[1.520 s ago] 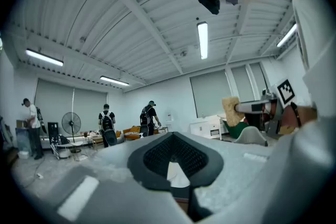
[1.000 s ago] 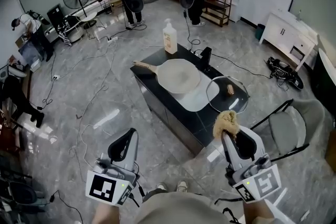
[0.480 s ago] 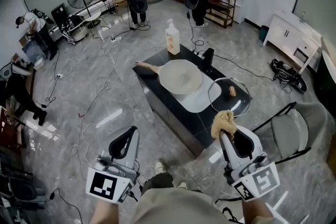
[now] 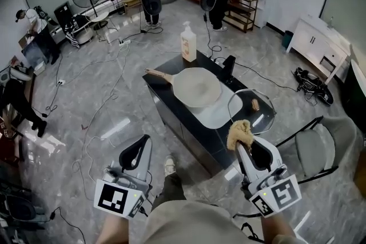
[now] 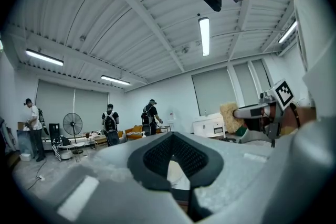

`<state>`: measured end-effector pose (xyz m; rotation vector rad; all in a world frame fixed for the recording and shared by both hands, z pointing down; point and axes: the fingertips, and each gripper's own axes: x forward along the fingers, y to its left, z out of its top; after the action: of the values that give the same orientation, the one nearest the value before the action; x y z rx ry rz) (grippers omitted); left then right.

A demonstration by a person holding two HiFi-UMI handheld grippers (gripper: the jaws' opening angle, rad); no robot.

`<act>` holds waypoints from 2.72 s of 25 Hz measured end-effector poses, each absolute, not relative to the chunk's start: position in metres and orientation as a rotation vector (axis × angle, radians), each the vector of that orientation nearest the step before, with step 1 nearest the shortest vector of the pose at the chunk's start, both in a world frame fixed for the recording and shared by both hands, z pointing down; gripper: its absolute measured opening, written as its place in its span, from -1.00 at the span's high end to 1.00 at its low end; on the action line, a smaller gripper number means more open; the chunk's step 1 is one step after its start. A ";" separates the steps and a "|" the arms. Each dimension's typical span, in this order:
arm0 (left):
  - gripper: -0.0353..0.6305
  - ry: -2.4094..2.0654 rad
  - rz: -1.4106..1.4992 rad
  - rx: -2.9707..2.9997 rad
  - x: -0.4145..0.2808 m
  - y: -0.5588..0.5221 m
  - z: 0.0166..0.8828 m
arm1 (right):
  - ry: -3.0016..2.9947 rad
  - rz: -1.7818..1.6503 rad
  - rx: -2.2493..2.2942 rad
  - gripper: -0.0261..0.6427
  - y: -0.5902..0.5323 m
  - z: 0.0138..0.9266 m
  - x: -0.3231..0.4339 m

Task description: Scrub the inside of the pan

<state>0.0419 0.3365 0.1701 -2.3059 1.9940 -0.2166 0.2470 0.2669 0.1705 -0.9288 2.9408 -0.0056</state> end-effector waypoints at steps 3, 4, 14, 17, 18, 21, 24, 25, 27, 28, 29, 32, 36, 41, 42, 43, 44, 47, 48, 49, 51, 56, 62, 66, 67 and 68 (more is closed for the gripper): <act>0.89 1.993 -0.213 -2.318 0.028 0.319 0.176 | 2.946 -0.007 -0.947 0.65 0.251 0.175 0.235; 0.89 1.992 -0.214 -2.321 0.022 0.313 0.177 | 2.947 -0.009 -0.953 0.65 0.245 0.177 0.230; 0.89 1.931 -0.266 -2.396 -0.042 0.228 0.183 | 2.957 -0.064 -1.034 0.66 0.170 0.183 0.163; 0.89 1.910 -0.275 -2.421 -0.066 0.199 0.183 | 2.963 -0.088 -1.068 0.66 0.145 0.185 0.140; 0.89 1.904 -0.277 -2.430 -0.075 0.190 0.182 | 2.964 -0.094 -1.081 0.66 0.137 0.186 0.132; 0.89 1.886 -0.292 -2.459 -0.106 0.163 0.185 | 2.968 -0.103 -1.130 0.66 0.112 0.189 0.107; 0.89 1.860 -0.309 -2.486 -0.133 0.132 0.190 | 2.969 -0.108 -1.187 0.66 0.083 0.194 0.085; 0.89 1.851 -0.316 -2.495 -0.141 0.122 0.192 | 2.968 -0.111 -1.206 0.66 0.073 0.196 0.079; 0.89 1.831 -0.333 -2.518 -0.157 0.102 0.196 | 2.963 -0.120 -1.243 0.66 0.055 0.198 0.065; 0.89 1.820 -0.336 -2.534 -0.165 0.093 0.199 | 2.959 -0.123 -1.262 0.66 0.047 0.199 0.058; 0.89 1.810 -0.331 -2.554 -0.171 0.084 0.201 | 2.955 -0.125 -1.282 0.66 0.040 0.200 0.053; 0.89 1.790 -0.310 -2.595 -0.185 0.058 0.204 | 2.943 -0.135 -1.333 0.65 0.020 0.204 0.042; 0.89 1.761 -0.377 -2.606 -0.190 0.034 0.217 | 2.946 -0.192 -1.382 0.65 0.001 0.218 0.037; 0.89 1.734 -0.470 -2.625 -0.195 0.006 0.239 | 2.955 -0.253 -1.412 0.65 -0.023 0.231 0.037; 0.89 1.743 -0.479 -2.633 -0.194 0.002 0.240 | 2.957 -0.266 -1.412 0.65 -0.028 0.233 0.038; 0.89 1.753 -0.480 -2.644 -0.192 -0.002 0.241 | 2.961 -0.284 -1.409 0.65 -0.033 0.236 0.038; 0.89 1.752 -0.484 -2.651 -0.190 -0.005 0.241 | 2.970 -0.301 -1.399 0.65 -0.037 0.238 0.039; 0.89 1.726 -0.520 -2.665 -0.184 -0.016 0.247 | 3.028 -0.325 -1.341 0.65 -0.051 0.249 0.038; 0.89 1.711 -0.535 -2.663 -0.183 -0.021 0.249 | 3.052 -0.324 -1.322 0.65 -0.055 0.252 0.037; 0.89 1.709 -0.540 -2.663 -0.183 -0.024 0.252 | 3.073 -0.325 -1.307 0.65 -0.059 0.257 0.037; 0.89 1.713 -0.540 -2.667 -0.183 -0.031 0.255 | 3.104 -0.335 -1.285 0.65 -0.065 0.265 0.036; 0.53 1.529 -0.719 -2.656 -0.170 -0.048 0.266 | 3.160 -0.380 -1.241 0.65 -0.076 0.283 0.029; 0.18 1.139 -1.076 -2.587 -0.156 -0.068 0.311 | 3.183 -0.423 -1.144 0.65 -0.090 0.305 0.014; 0.17 0.944 -1.304 -2.570 -0.155 -0.079 0.350 | 3.195 -0.513 -1.124 0.65 -0.100 0.332 0.007; 0.17 0.910 -1.340 -2.568 -0.154 -0.081 0.358 | 3.201 -0.528 -1.122 0.65 -0.102 0.338 0.005; 0.16 0.880 -1.369 -2.568 -0.155 -0.084 0.366 | 3.207 -0.545 -1.118 0.65 -0.103 0.344 0.004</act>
<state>-0.1546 -0.0840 0.3661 -2.5684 0.8800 -1.3689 0.0036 -0.1033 0.3445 -1.1176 3.2075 -0.5447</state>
